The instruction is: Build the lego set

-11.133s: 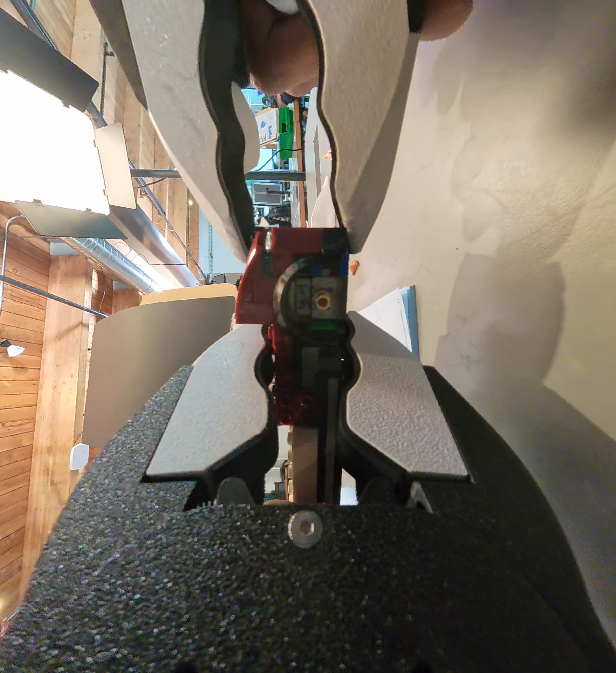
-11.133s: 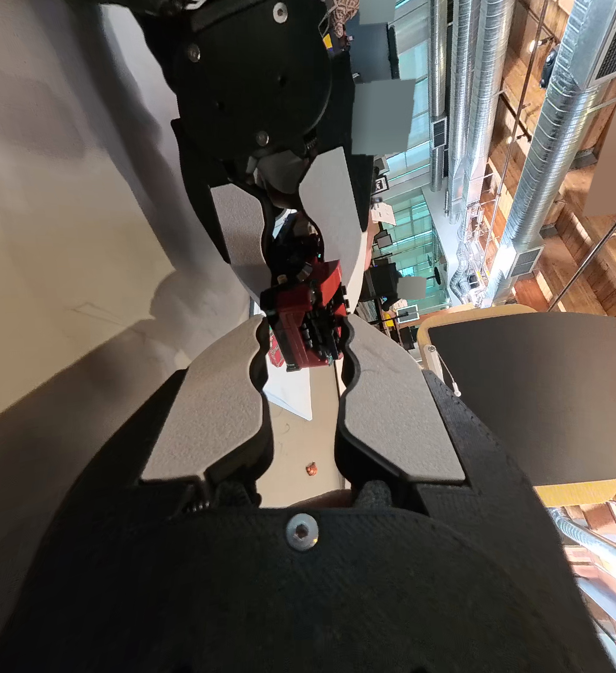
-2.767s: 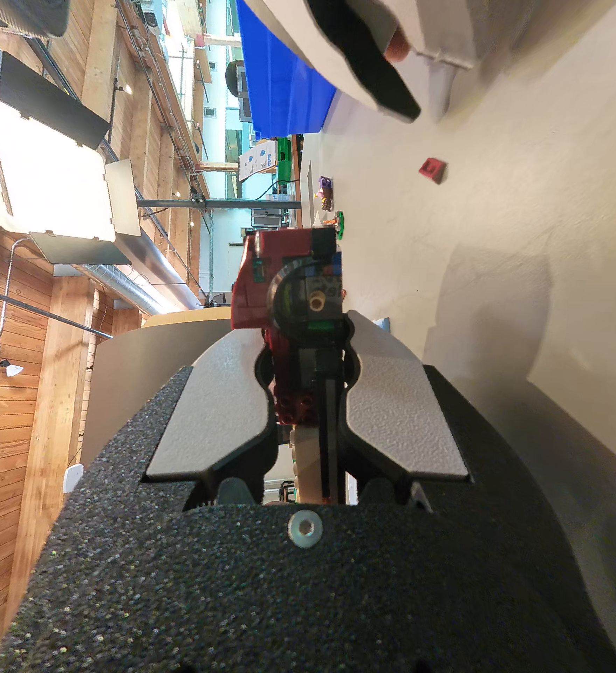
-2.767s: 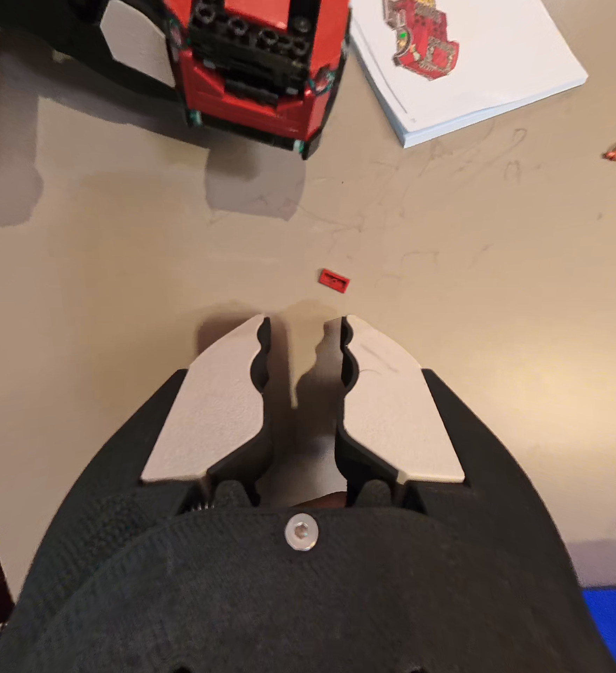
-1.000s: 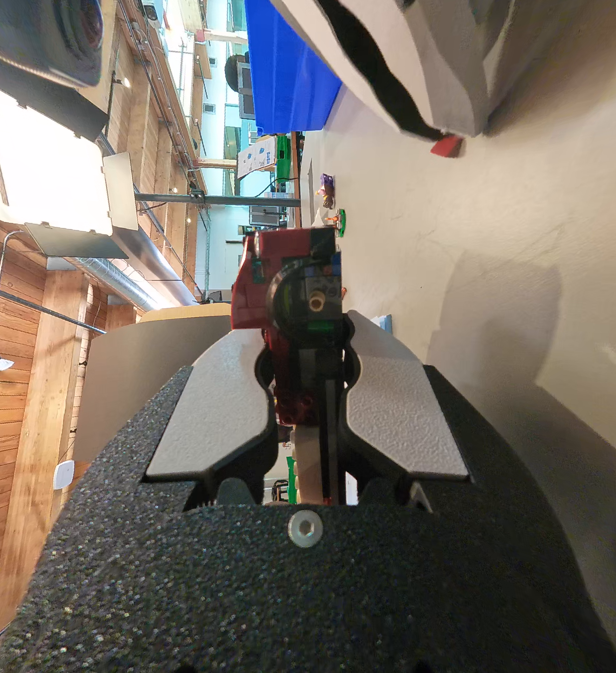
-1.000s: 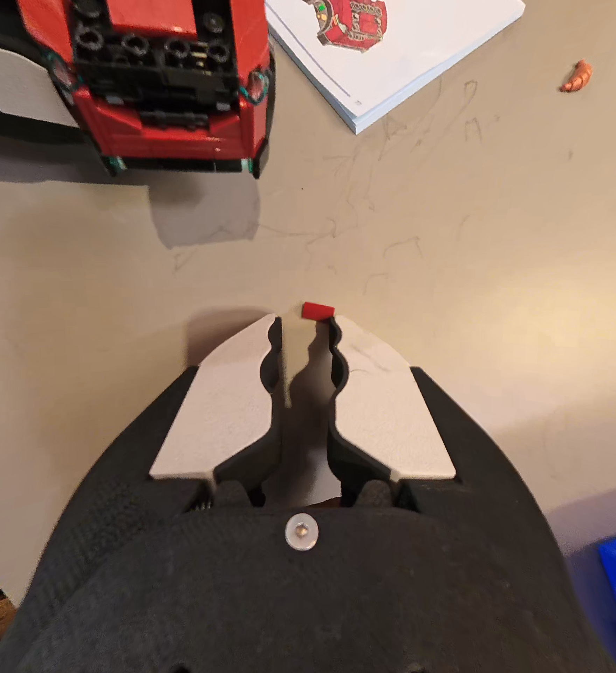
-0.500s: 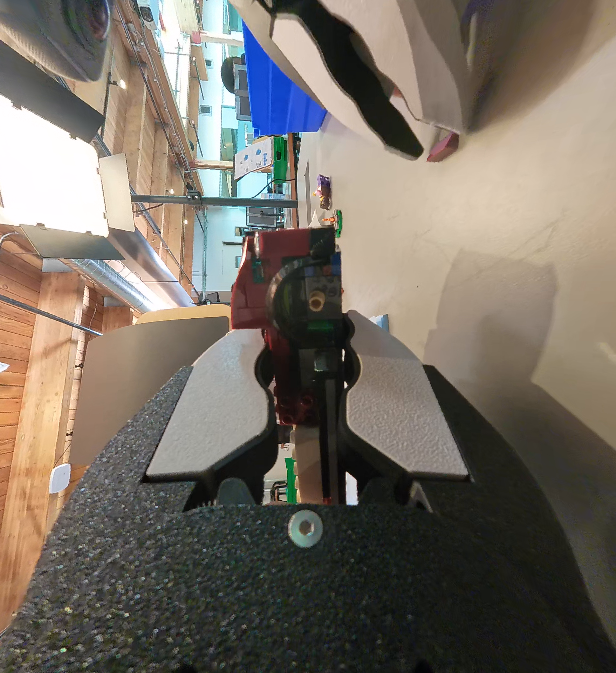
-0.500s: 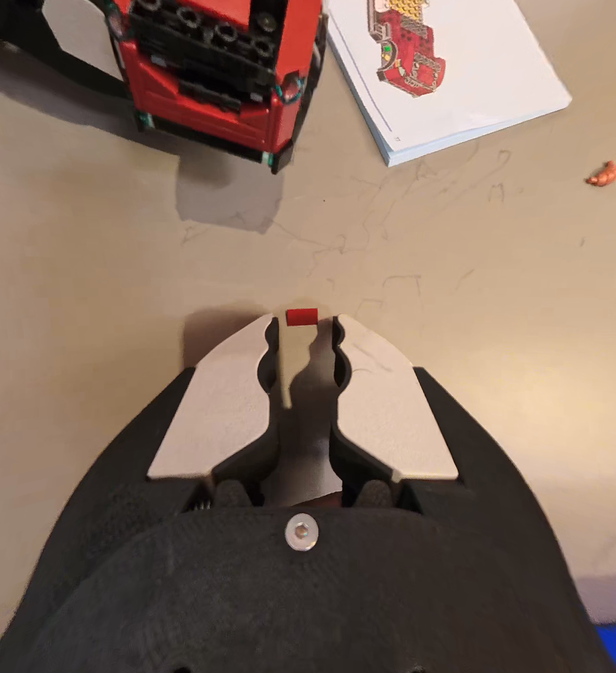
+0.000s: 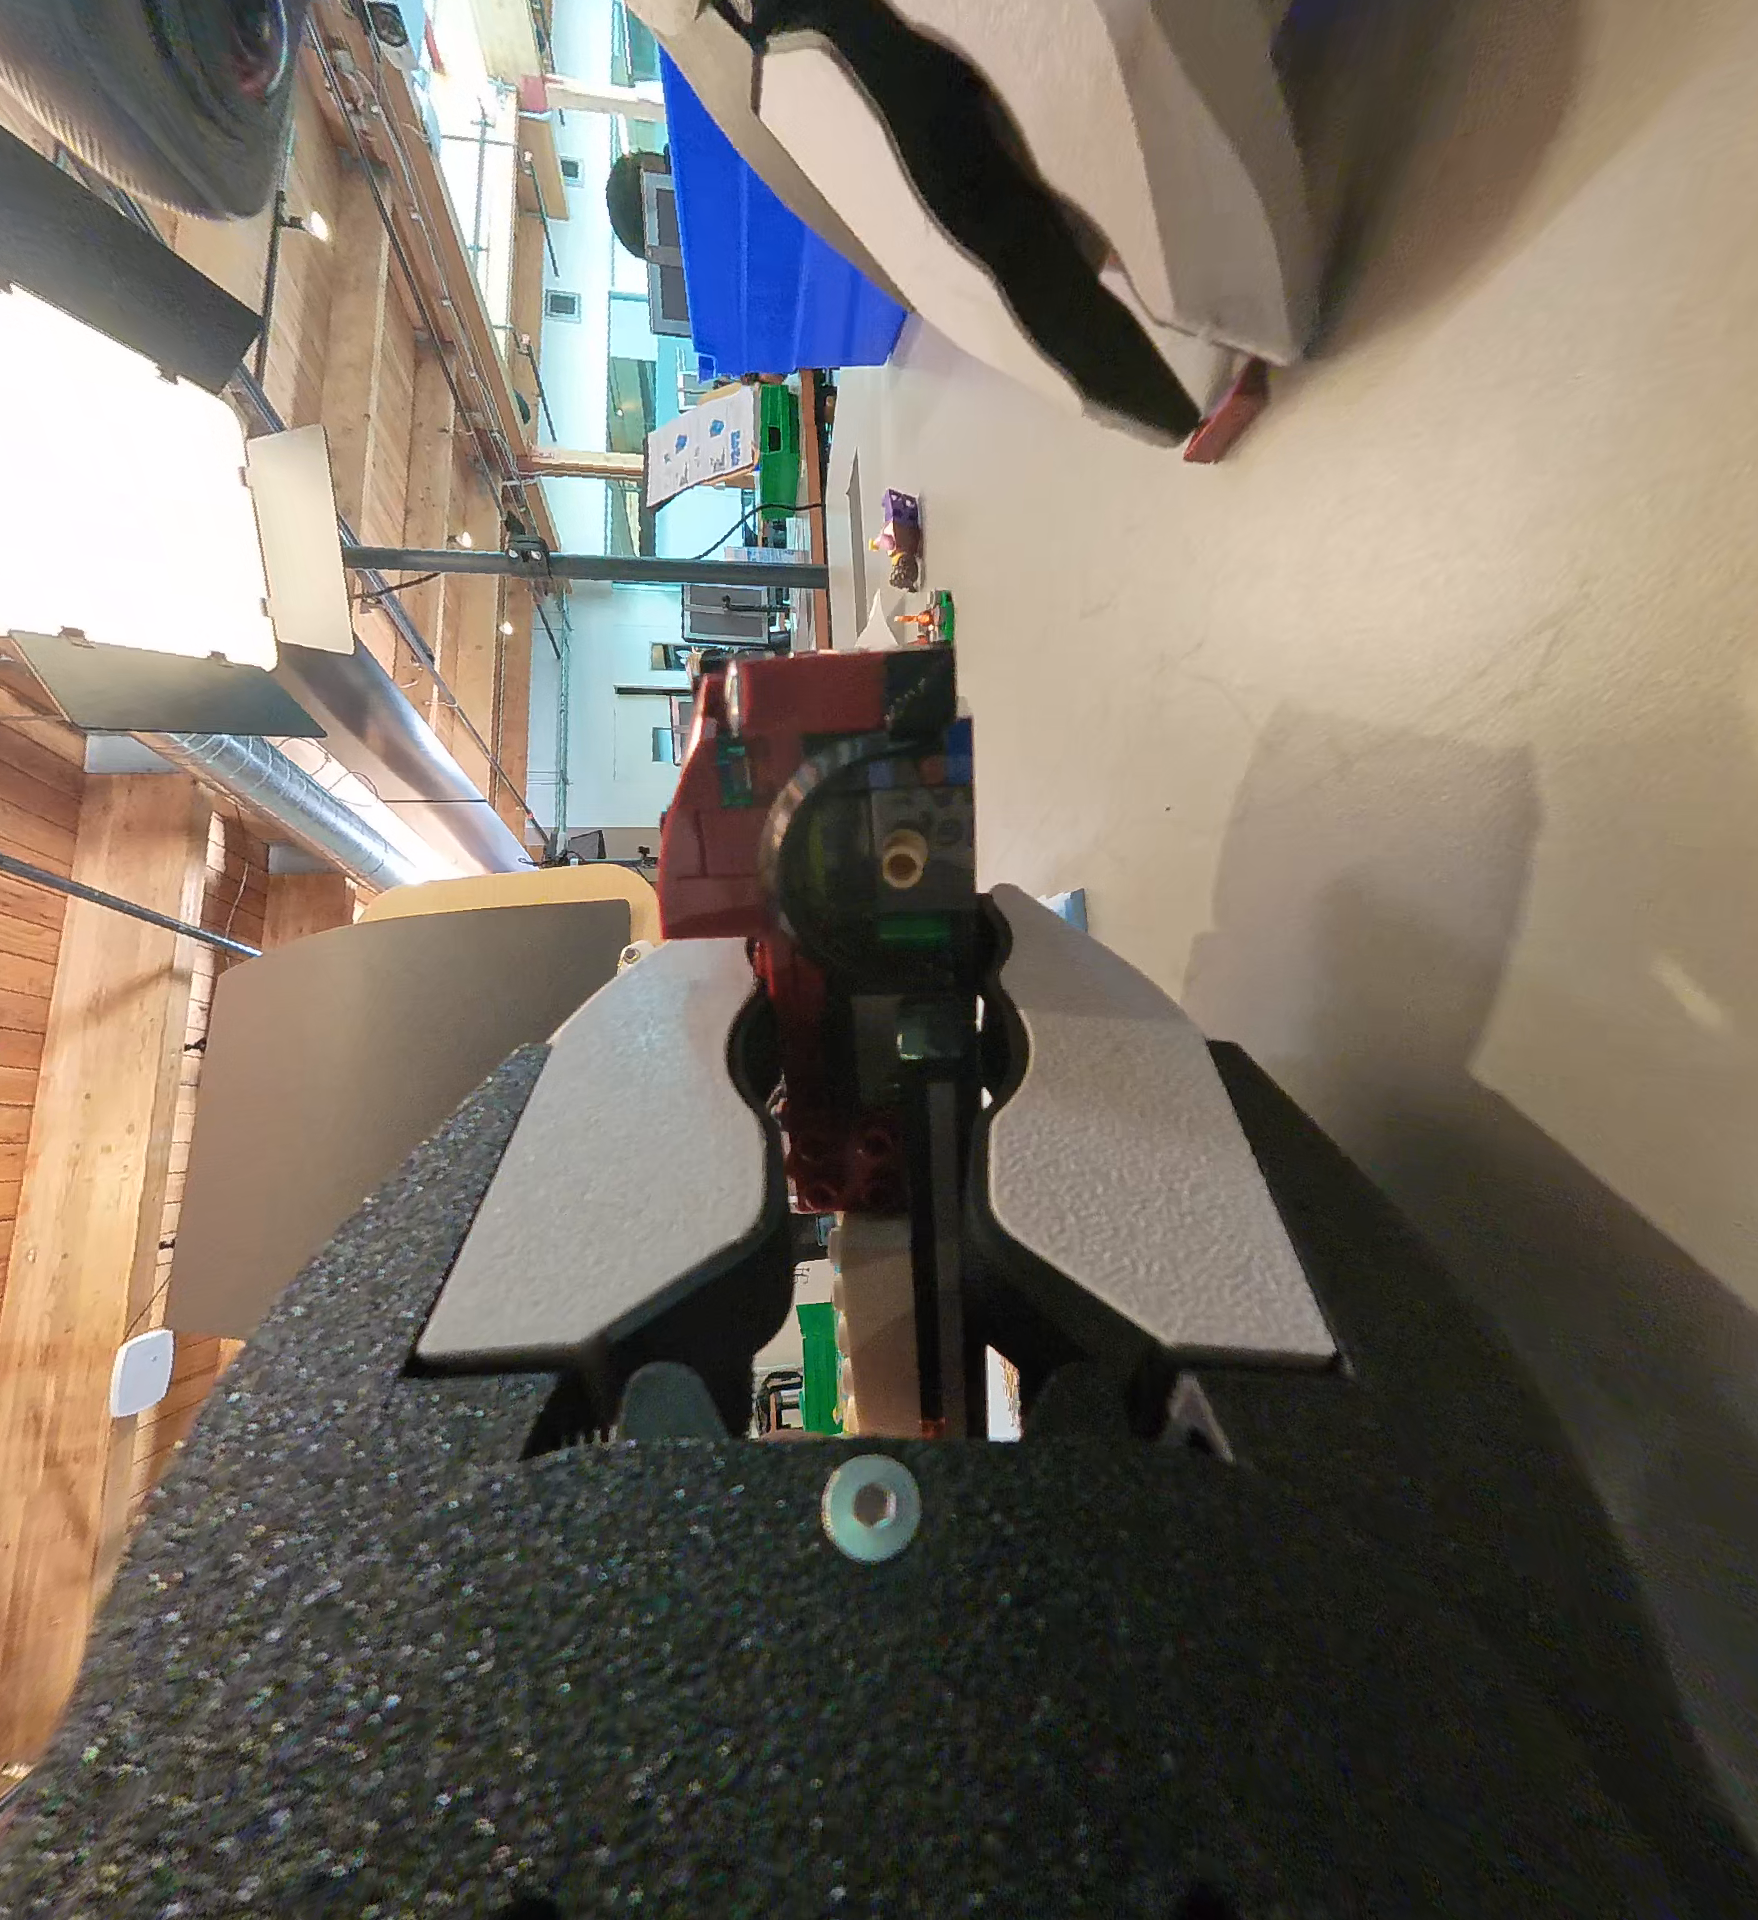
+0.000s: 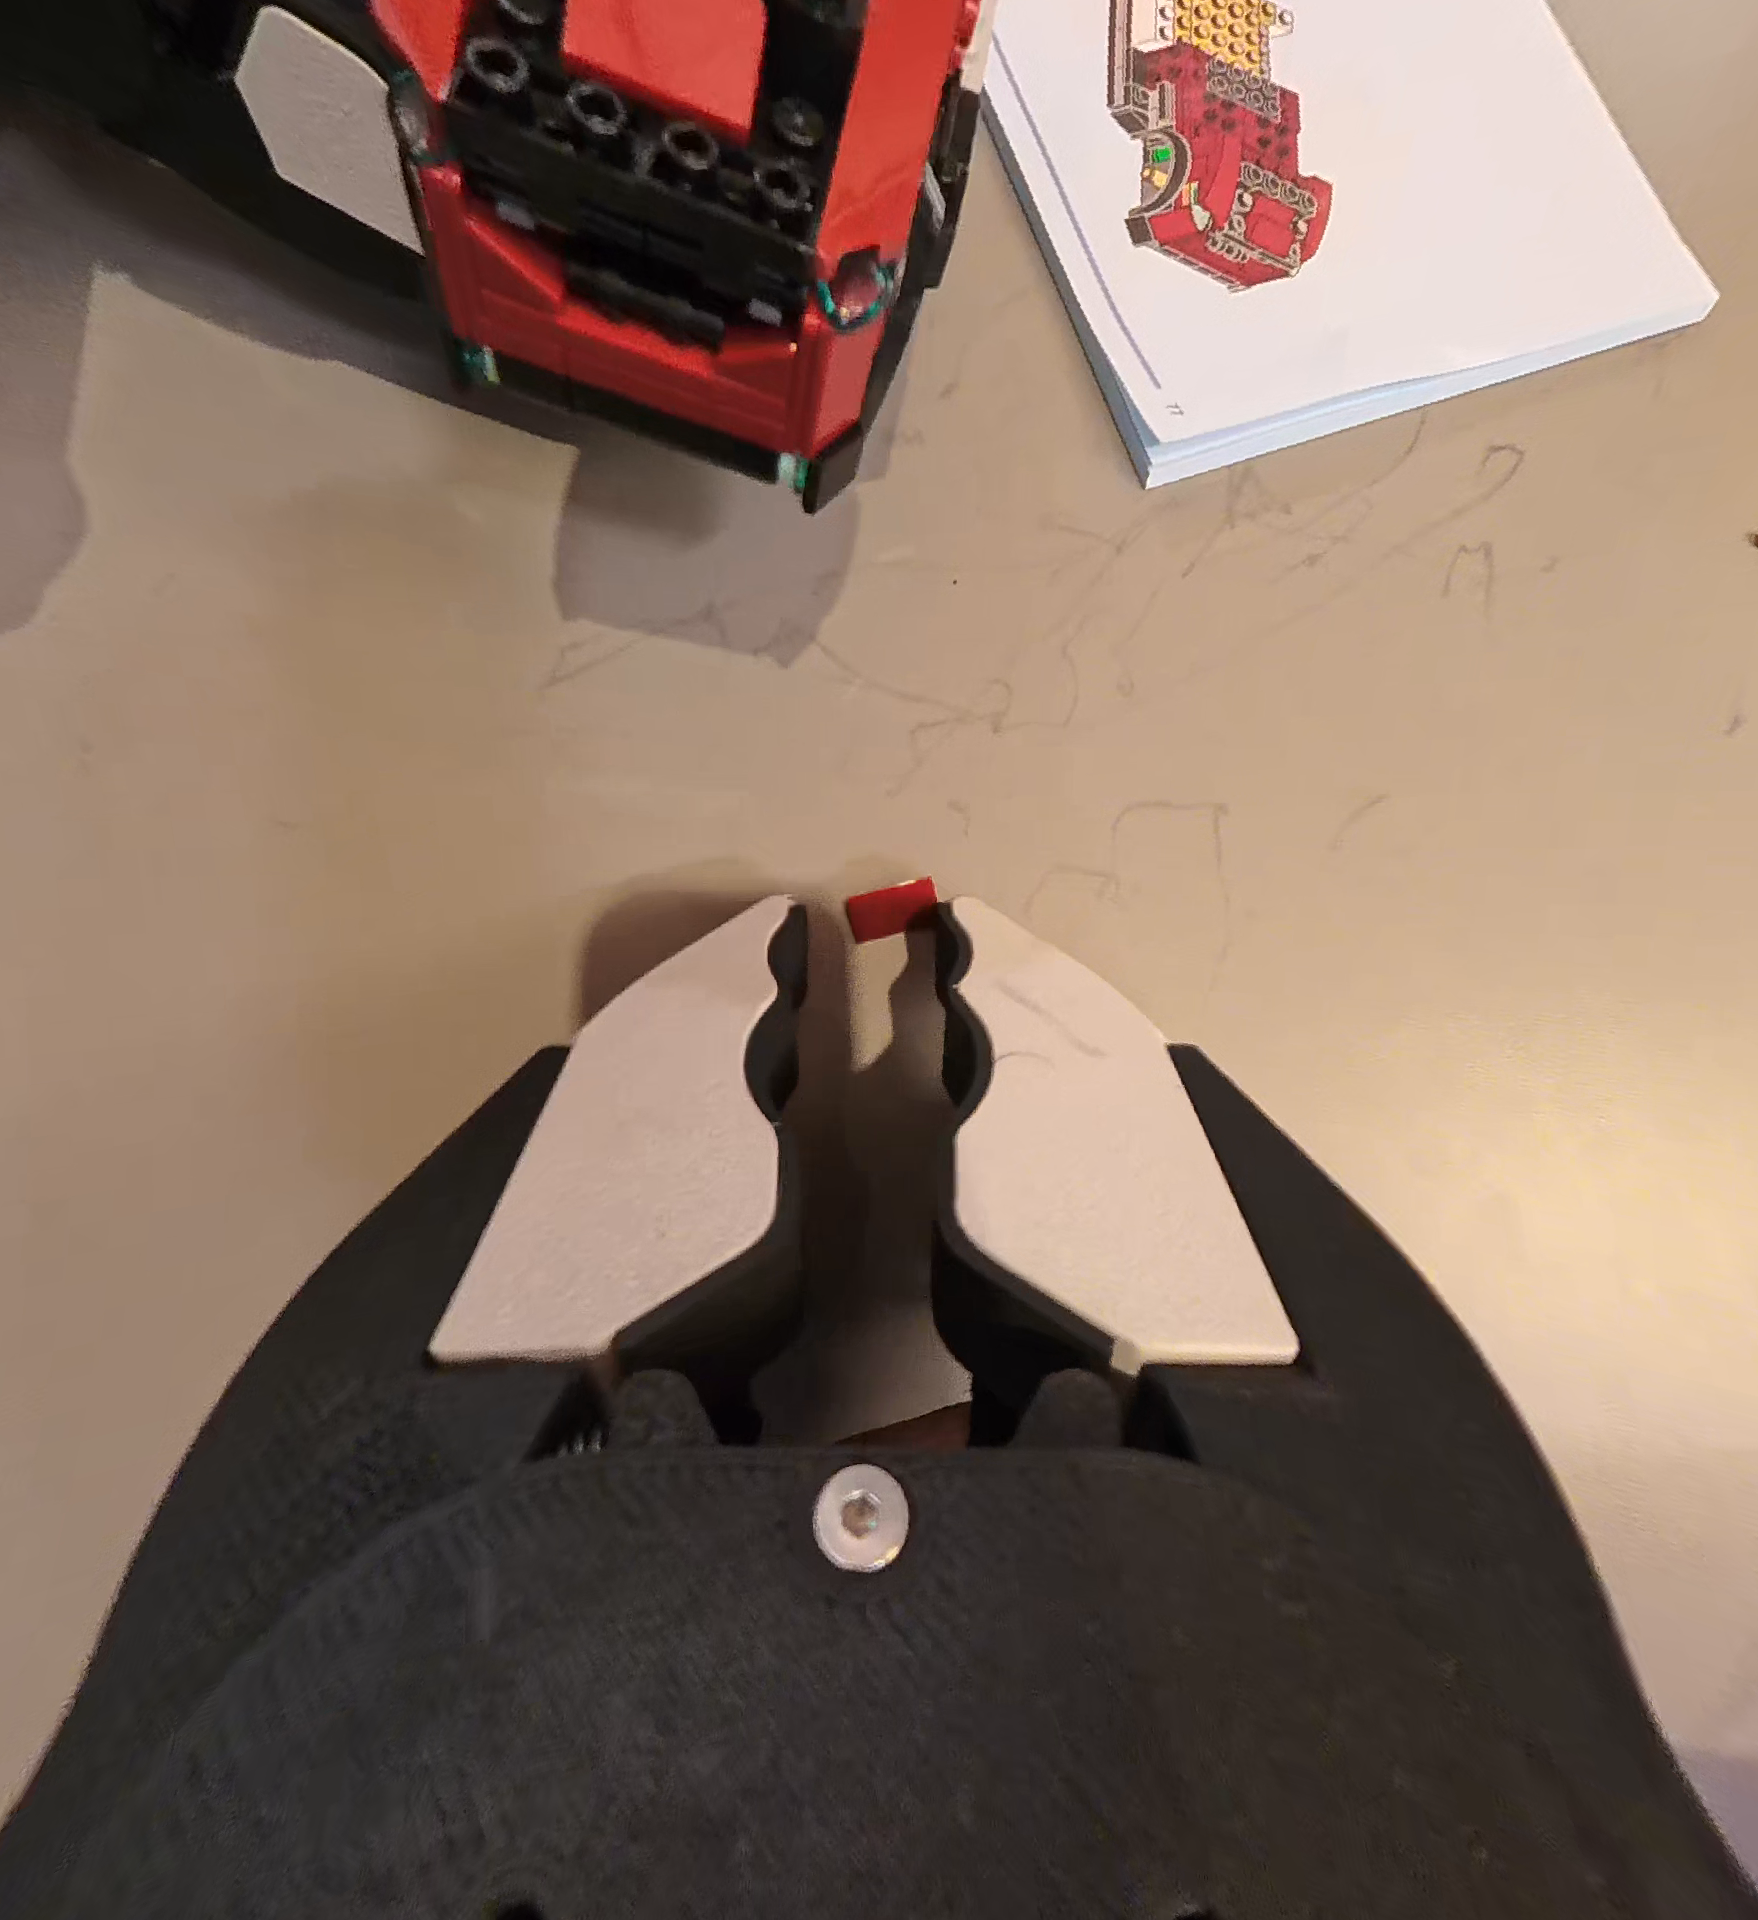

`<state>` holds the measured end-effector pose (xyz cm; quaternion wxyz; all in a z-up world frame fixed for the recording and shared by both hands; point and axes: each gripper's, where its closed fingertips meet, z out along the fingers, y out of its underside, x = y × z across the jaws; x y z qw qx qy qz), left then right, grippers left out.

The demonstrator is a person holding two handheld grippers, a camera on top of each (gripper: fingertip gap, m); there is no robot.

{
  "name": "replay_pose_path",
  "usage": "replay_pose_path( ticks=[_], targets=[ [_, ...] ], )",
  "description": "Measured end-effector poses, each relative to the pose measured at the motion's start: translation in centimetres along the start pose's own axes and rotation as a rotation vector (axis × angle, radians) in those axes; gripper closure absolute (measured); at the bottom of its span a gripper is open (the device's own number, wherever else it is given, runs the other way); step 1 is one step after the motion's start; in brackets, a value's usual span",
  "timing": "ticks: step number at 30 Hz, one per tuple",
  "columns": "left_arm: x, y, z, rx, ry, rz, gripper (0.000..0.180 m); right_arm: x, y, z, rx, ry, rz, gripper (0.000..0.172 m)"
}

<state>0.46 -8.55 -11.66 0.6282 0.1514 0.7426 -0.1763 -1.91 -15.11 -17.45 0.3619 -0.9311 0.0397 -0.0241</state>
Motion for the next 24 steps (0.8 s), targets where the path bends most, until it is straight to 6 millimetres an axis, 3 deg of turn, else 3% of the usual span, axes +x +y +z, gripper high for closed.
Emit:
replay_pose_path(
  ticks=[15,20,24],
  targets=[
    [-0.2,0.1,-0.1,-0.001,0.005,0.003,0.145,0.7,0.0,0.1,0.003,-0.102,-0.102,0.143],
    [-0.3,0.4,-0.1,-0.006,0.005,0.002,0.145,0.2,-0.2,0.3,-0.001,-0.124,-0.109,0.155],
    [-0.4,0.5,-0.1,-0.015,-0.005,0.008,0.145,0.2,-1.2,0.1,0.030,-0.080,-0.063,0.155]
  ],
)
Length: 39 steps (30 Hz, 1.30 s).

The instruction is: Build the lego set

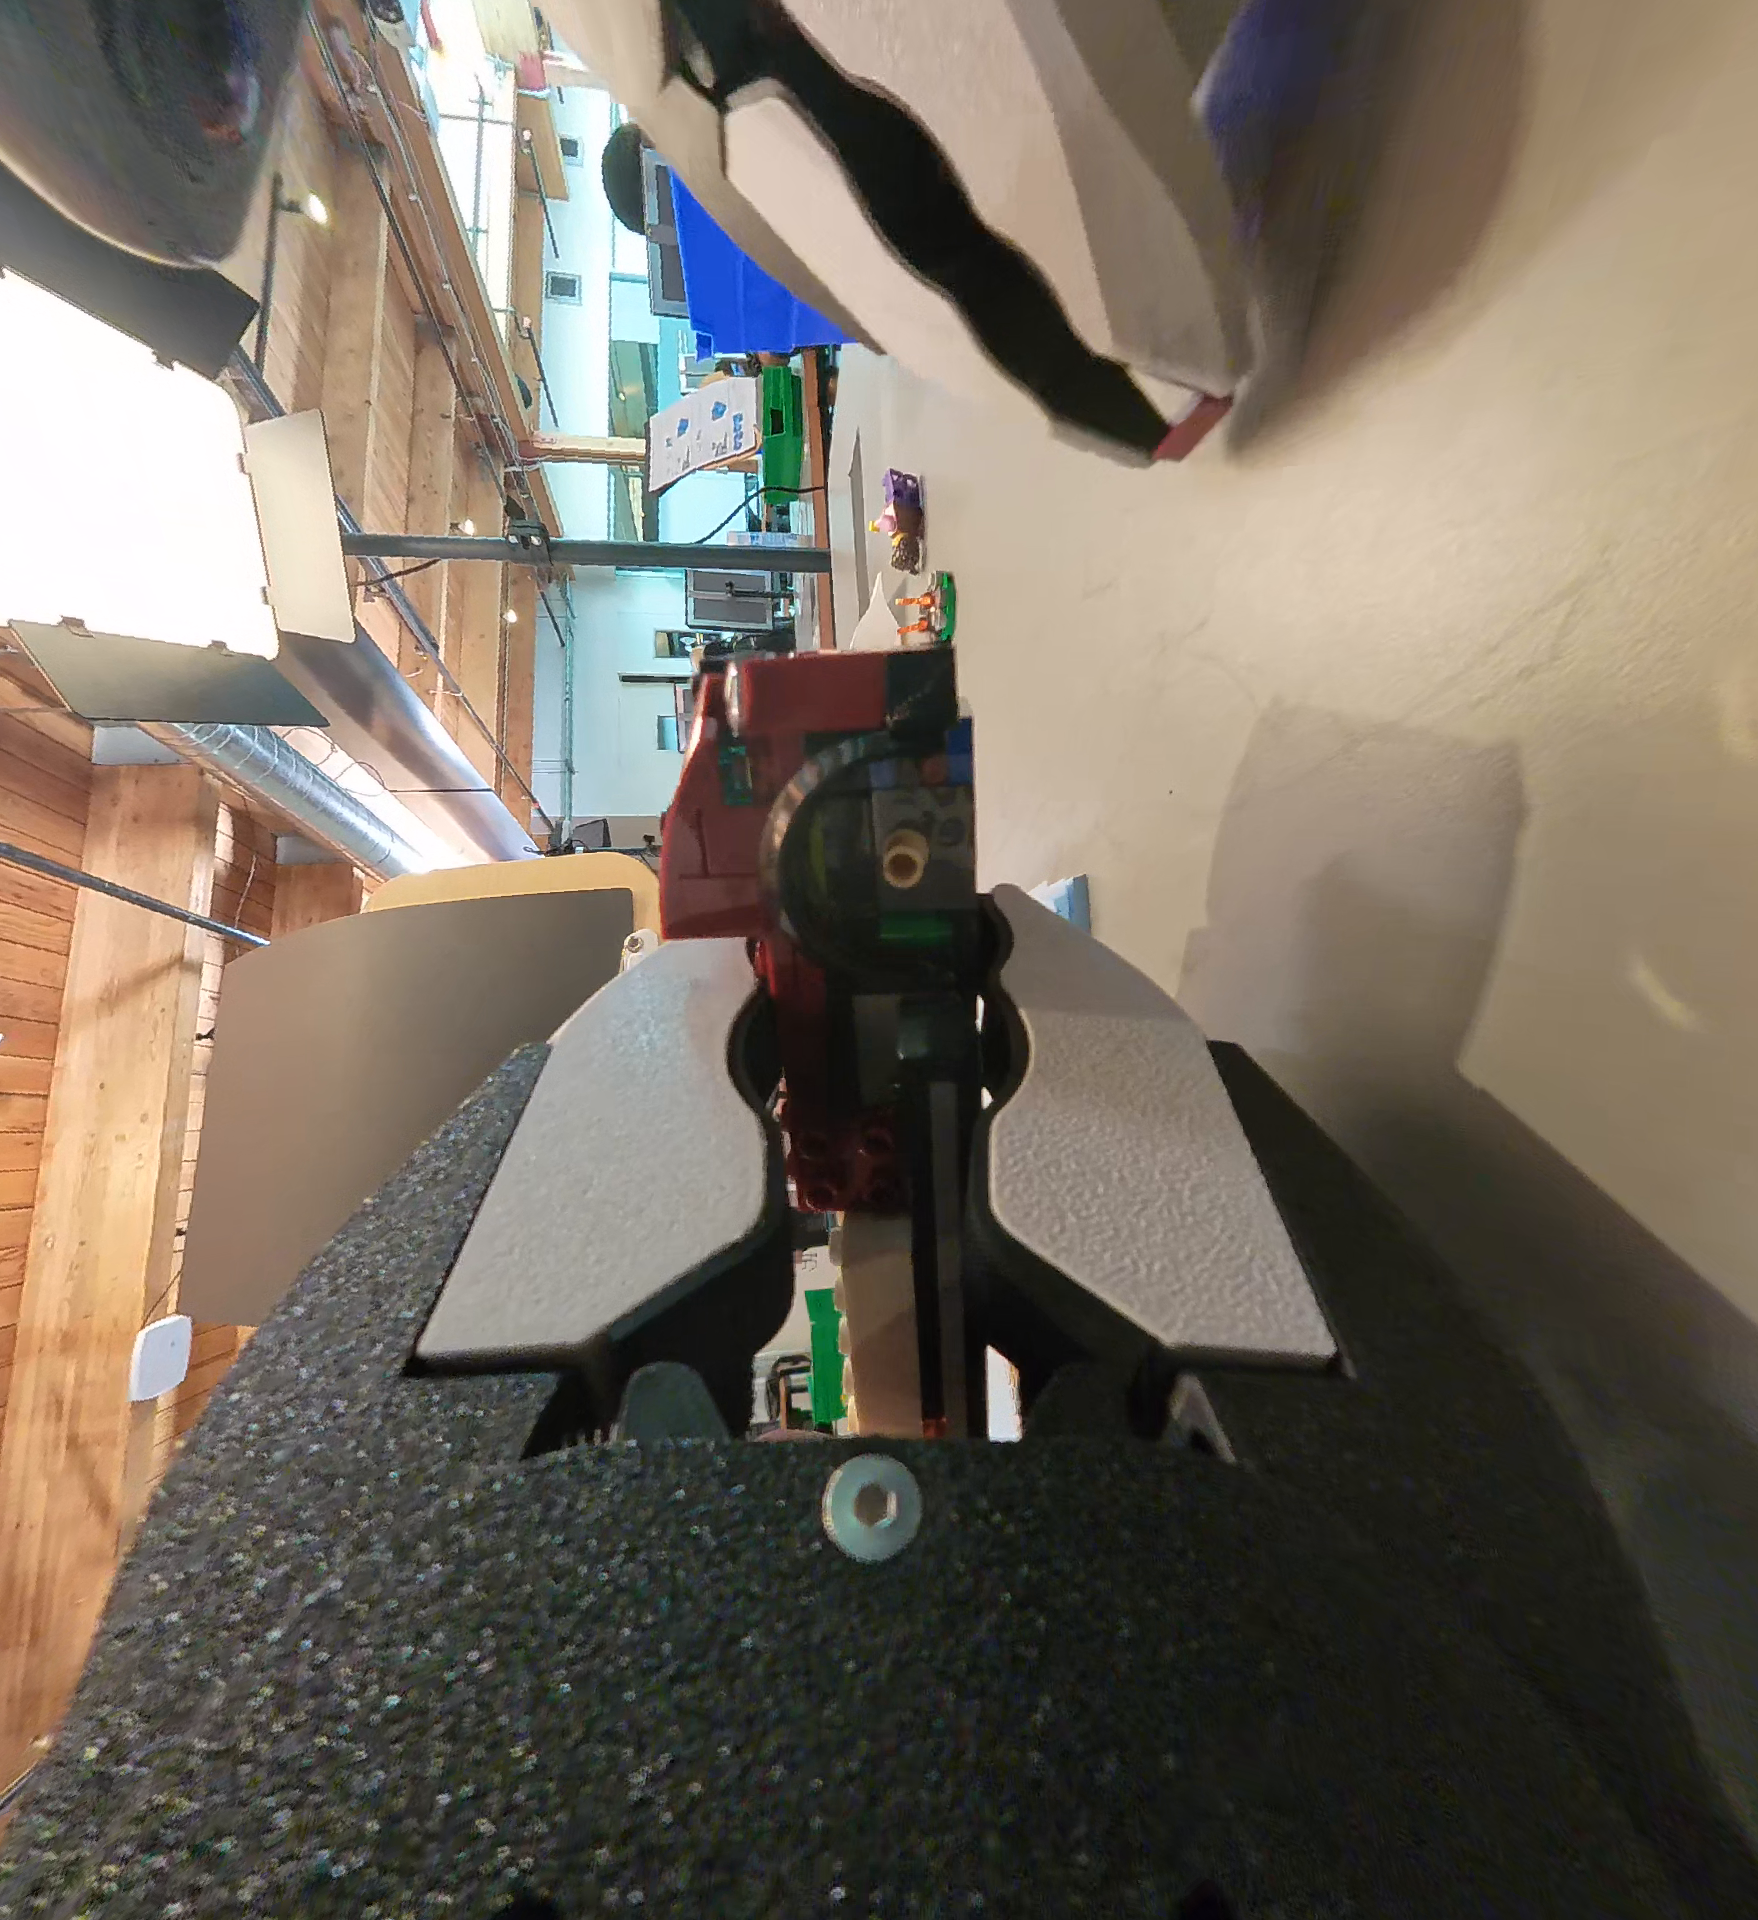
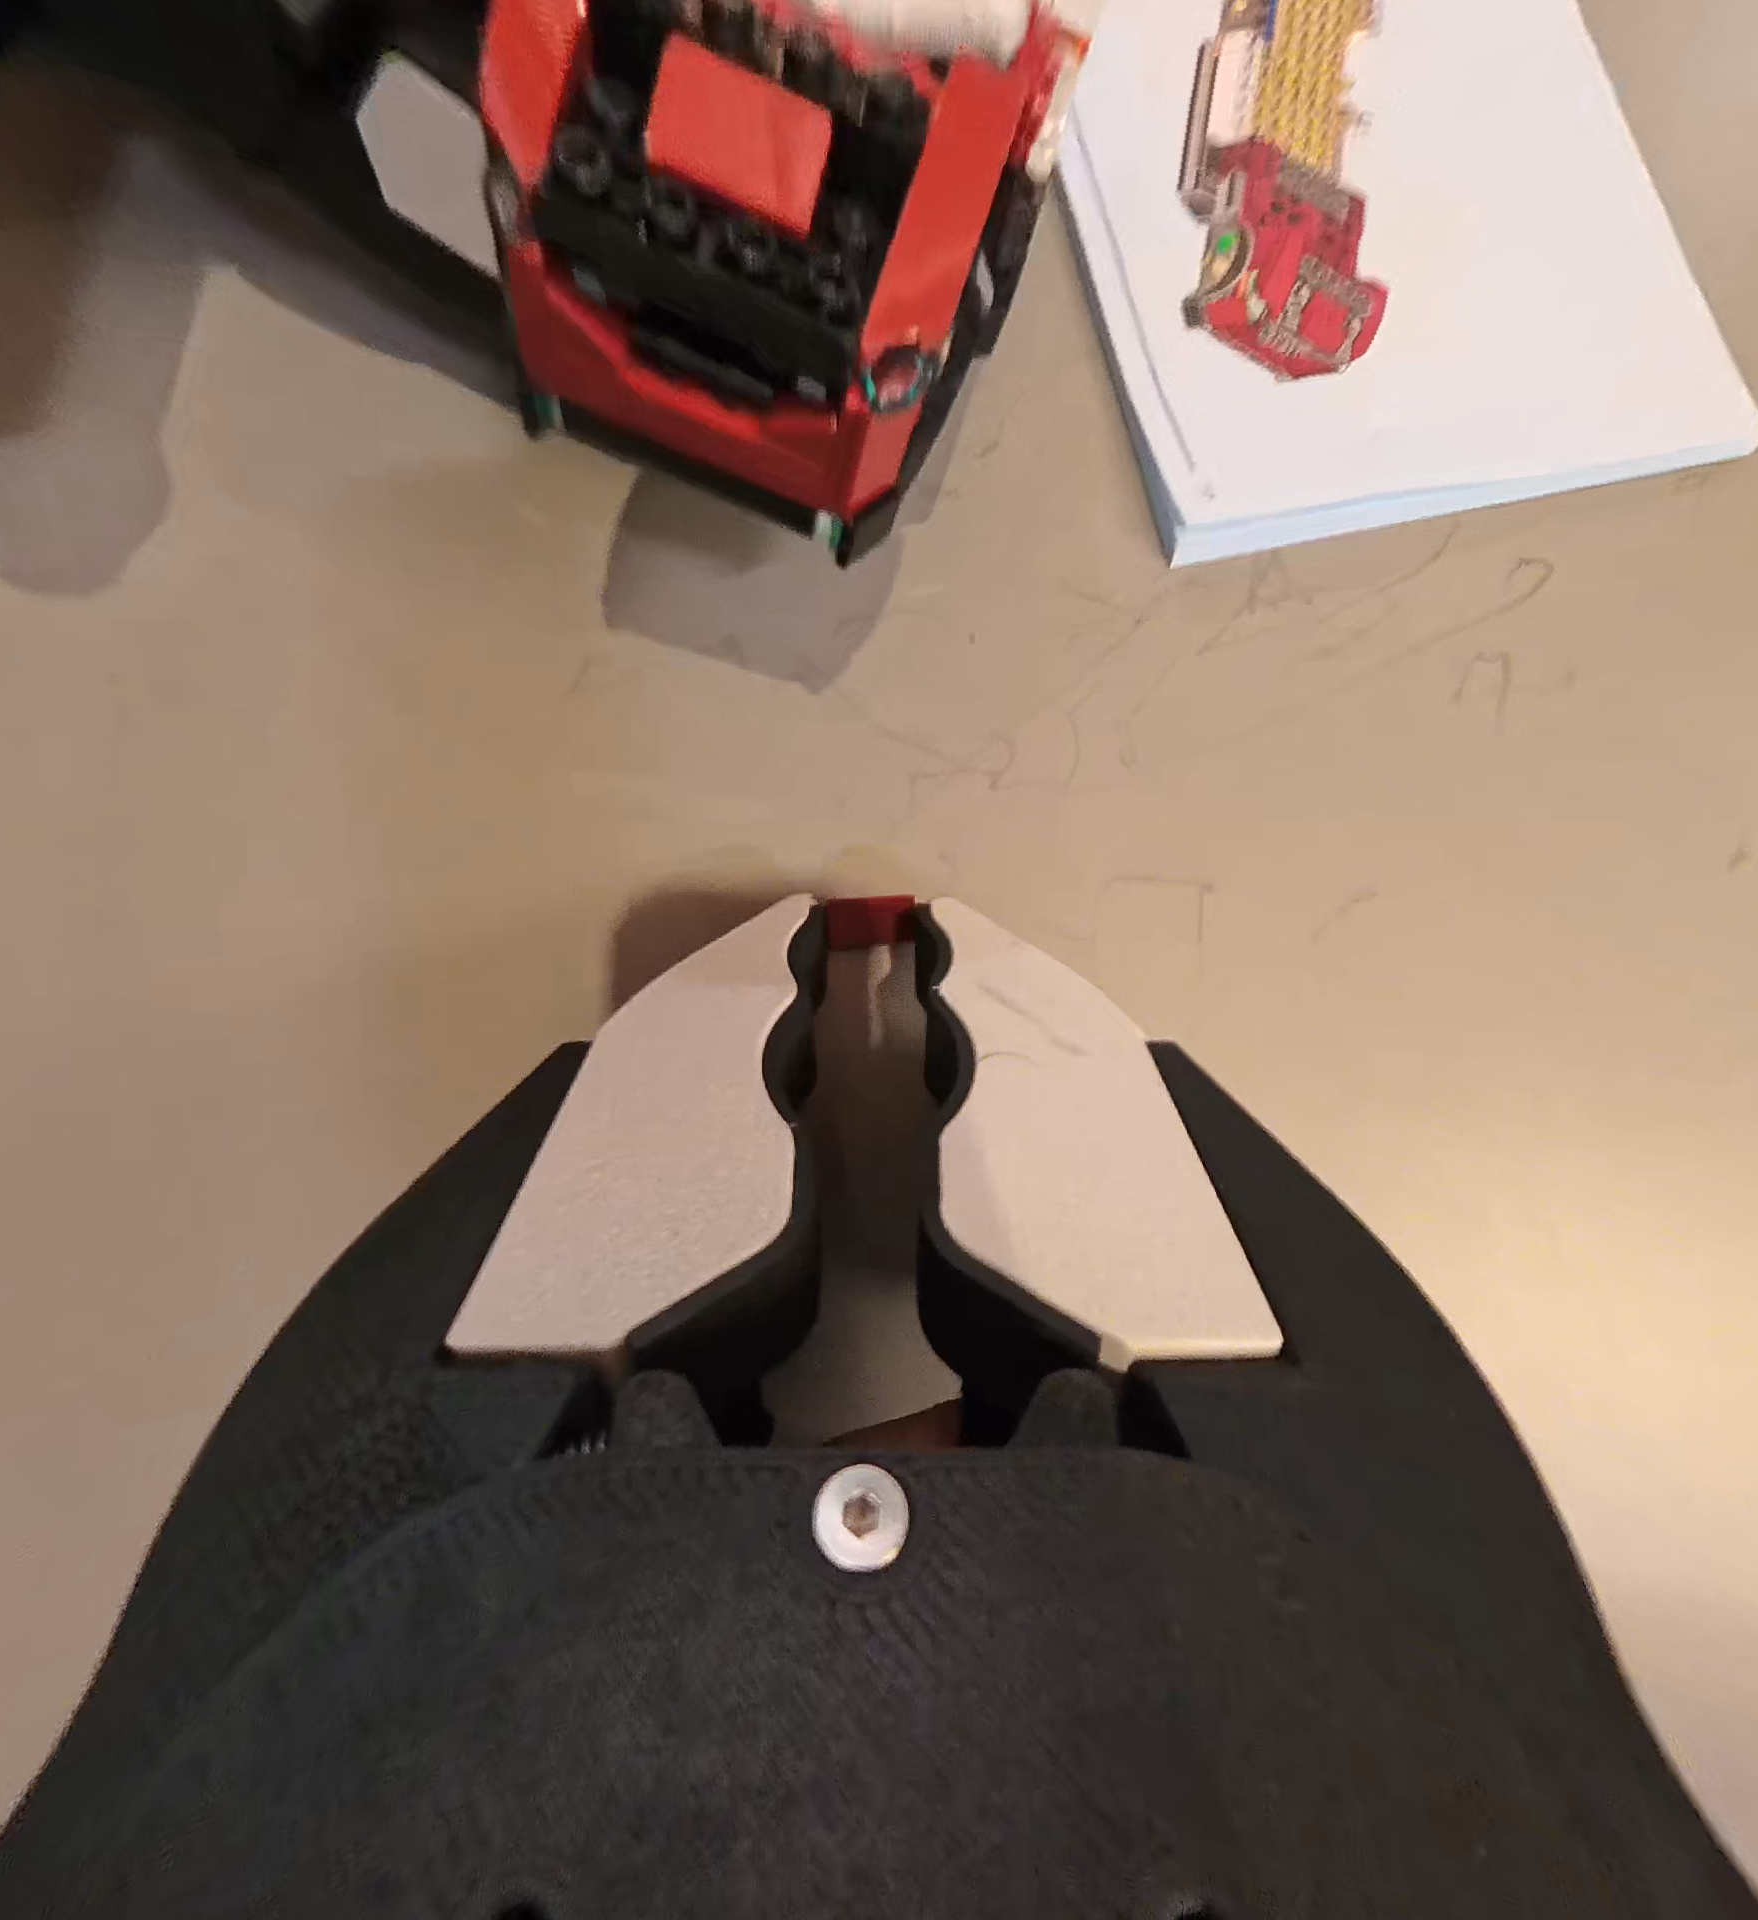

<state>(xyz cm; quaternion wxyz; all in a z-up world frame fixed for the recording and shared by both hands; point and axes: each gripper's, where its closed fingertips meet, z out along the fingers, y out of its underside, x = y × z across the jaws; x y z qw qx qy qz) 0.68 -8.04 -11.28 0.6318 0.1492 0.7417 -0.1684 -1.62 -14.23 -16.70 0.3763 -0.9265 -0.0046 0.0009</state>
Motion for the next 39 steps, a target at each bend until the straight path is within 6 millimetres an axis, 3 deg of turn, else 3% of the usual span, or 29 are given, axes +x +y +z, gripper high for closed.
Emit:
replay_pose_path(
  ticks=[6,10,39],
  targets=[
    [0.0,0.1,0.1,-0.013,-0.004,0.019,0.145,-0.8,-6.0,-2.6,0.231,0.027,0.137,0.156],
    [0.0,0.0,0.1,-0.016,-0.008,0.030,0.145,-1.2,-8.0,-3.2,0.277,0.006,0.212,0.156],
    [-0.7,-0.6,-0.3,-0.017,-0.060,0.041,0.145,-1.5,-9.1,-3.0,0.260,0.034,0.239,0.151]
  ],
)
